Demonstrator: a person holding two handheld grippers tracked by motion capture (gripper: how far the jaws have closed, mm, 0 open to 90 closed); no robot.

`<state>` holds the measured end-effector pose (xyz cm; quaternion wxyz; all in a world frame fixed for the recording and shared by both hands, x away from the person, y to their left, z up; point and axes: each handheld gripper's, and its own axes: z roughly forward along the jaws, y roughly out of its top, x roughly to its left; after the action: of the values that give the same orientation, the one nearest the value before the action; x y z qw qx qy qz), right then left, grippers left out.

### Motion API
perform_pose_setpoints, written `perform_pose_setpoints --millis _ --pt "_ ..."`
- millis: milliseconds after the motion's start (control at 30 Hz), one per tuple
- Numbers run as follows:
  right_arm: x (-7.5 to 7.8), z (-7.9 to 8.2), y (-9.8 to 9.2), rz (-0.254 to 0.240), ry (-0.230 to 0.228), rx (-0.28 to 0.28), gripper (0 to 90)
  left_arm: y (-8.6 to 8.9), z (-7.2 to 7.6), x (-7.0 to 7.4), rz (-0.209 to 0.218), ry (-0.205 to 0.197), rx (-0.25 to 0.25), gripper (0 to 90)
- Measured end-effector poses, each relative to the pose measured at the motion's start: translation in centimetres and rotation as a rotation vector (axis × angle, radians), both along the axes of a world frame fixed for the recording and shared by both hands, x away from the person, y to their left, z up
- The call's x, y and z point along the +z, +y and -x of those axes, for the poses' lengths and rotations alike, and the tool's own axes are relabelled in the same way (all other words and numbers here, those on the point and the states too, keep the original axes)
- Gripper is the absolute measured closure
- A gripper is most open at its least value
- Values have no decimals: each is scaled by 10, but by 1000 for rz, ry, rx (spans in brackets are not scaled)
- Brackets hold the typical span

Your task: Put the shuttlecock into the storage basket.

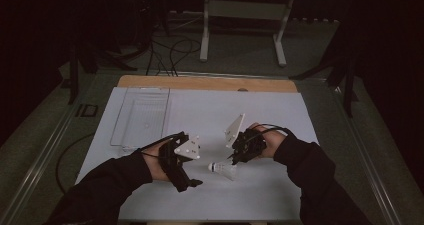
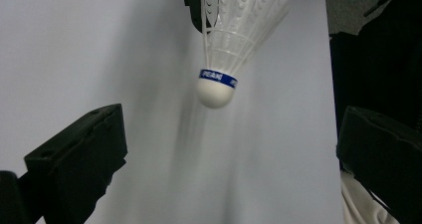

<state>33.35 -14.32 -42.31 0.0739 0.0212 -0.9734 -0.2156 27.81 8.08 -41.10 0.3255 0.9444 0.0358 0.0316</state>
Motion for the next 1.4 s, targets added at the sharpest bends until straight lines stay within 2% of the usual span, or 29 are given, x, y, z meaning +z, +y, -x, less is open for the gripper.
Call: perform_pose_setpoints --millis 233,333,467,600,867,1133,1300,1400 --pt "2 4 5 -11 10 16 900 -12 -4 -6 -22 4 -31 36" --pt "3 4 7 -14 16 20 900 -17 -5 -9 -26 20 -50 66" --pt "3 4 8 -14 22 22 900 -21 -7 -12 -25 37 -79 154" --pt "4 5 10 -12 24 27 900 -26 -8 -15 -46 30 -95 209" --pt "2 5 11 0 21 28 900 -33 -9 -19 -70 40 -134 455" --pt "3 6 11 -2 18 38 900 -36 -11 -23 -103 37 -138 536" --pt "2 7 12 7 14 35 900 -36 -10 -23 -107 41 -147 645" --pt "1 6 12 3 24 34 900 -37 -10 -23 -115 36 -158 656"
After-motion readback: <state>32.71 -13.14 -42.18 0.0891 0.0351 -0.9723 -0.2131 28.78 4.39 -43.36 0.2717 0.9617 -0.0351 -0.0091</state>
